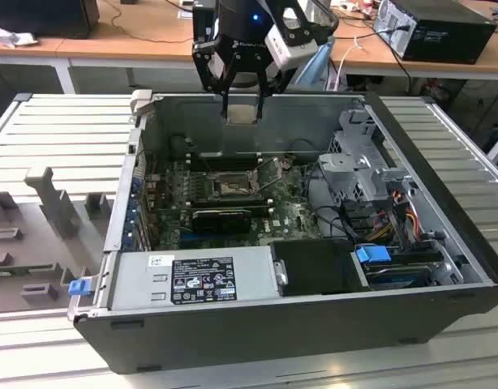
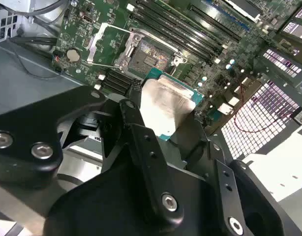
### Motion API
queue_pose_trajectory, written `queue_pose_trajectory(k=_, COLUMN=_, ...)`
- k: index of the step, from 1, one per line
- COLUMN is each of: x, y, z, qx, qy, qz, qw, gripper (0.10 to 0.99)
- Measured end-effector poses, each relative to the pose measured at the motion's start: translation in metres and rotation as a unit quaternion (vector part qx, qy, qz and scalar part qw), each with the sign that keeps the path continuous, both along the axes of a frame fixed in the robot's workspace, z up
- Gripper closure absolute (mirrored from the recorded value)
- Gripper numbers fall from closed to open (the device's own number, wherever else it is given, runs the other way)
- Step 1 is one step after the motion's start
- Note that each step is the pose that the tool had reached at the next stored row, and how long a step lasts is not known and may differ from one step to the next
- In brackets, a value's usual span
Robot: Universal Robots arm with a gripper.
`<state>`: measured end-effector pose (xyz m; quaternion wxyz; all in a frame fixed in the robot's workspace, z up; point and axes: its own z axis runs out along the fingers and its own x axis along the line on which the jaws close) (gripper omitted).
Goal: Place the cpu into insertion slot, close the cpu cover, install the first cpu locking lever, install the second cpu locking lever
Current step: 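Place the cpu into insertion slot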
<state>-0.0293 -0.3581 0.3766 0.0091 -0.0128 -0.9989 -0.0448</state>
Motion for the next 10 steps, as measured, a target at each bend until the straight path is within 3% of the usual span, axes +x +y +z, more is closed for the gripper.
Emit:
queue_pose_trajectory(k=6, x=0.0, y=0.0, z=-0.0001, qx=0.0, qy=0.0, qz=-0.015, qw=0.9999, gripper=0.557)
queue_pose_trajectory(k=10, x=0.0, y=0.0, z=-0.0002, qx=0.0, qy=0.0, qz=-0.039, qw=0.9992, gripper=0.557)
